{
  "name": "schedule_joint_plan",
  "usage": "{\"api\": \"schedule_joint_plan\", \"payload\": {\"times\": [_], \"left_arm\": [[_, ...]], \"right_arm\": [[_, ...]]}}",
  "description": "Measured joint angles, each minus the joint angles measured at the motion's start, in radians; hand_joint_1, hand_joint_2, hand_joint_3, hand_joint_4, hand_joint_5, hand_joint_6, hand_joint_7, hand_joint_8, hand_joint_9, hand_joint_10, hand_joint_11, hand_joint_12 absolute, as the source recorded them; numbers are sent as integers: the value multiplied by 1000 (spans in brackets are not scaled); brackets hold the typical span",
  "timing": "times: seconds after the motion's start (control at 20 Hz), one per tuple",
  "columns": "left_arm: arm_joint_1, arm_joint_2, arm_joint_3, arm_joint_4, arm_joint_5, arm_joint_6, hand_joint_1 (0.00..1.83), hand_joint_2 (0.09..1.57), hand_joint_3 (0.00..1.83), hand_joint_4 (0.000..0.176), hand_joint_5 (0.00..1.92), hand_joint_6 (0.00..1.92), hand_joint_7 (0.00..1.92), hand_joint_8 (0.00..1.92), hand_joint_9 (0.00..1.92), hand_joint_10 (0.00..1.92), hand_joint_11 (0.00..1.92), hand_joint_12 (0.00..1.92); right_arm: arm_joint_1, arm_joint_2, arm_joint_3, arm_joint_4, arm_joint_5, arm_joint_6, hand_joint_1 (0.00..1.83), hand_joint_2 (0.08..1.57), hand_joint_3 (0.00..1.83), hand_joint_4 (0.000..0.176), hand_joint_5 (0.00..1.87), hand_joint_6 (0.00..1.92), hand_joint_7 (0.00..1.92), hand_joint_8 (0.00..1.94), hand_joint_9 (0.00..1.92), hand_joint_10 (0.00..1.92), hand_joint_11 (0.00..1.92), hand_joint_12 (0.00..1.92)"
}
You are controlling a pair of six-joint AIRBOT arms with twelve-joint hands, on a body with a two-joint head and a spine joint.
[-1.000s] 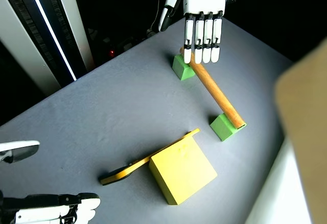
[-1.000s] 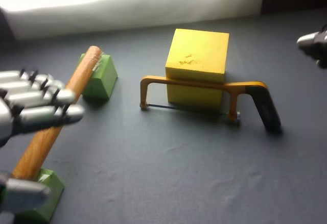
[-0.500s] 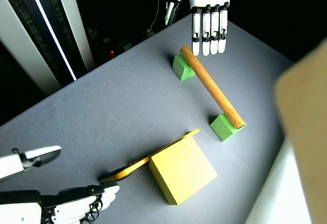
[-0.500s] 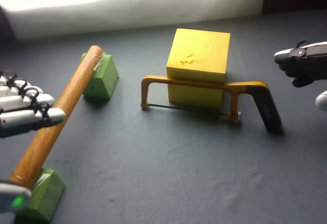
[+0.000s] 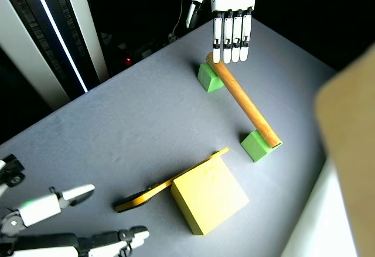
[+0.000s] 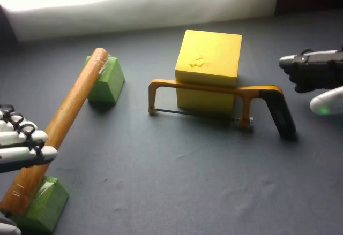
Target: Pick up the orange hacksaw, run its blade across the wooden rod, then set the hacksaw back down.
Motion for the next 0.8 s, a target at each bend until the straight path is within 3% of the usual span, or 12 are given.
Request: {"api": "schedule_joint_plan", "payload": {"times": [0.4,0.8], "left_arm": [[26,-30,5,-5,68,0,0,1217,1,0,99,2,71,3,55,1,0,213],[54,-62,8,7,74,0,22,1217,0,0,122,4,90,3,70,2,0,201]], "right_arm": [[0,-108,4,146,24,-96,1158,1092,0,0,109,4,84,5,114,5,0,550],[1,-154,4,258,-26,-193,1173,1146,6,0,101,2,77,0,123,1,0,592]]}}
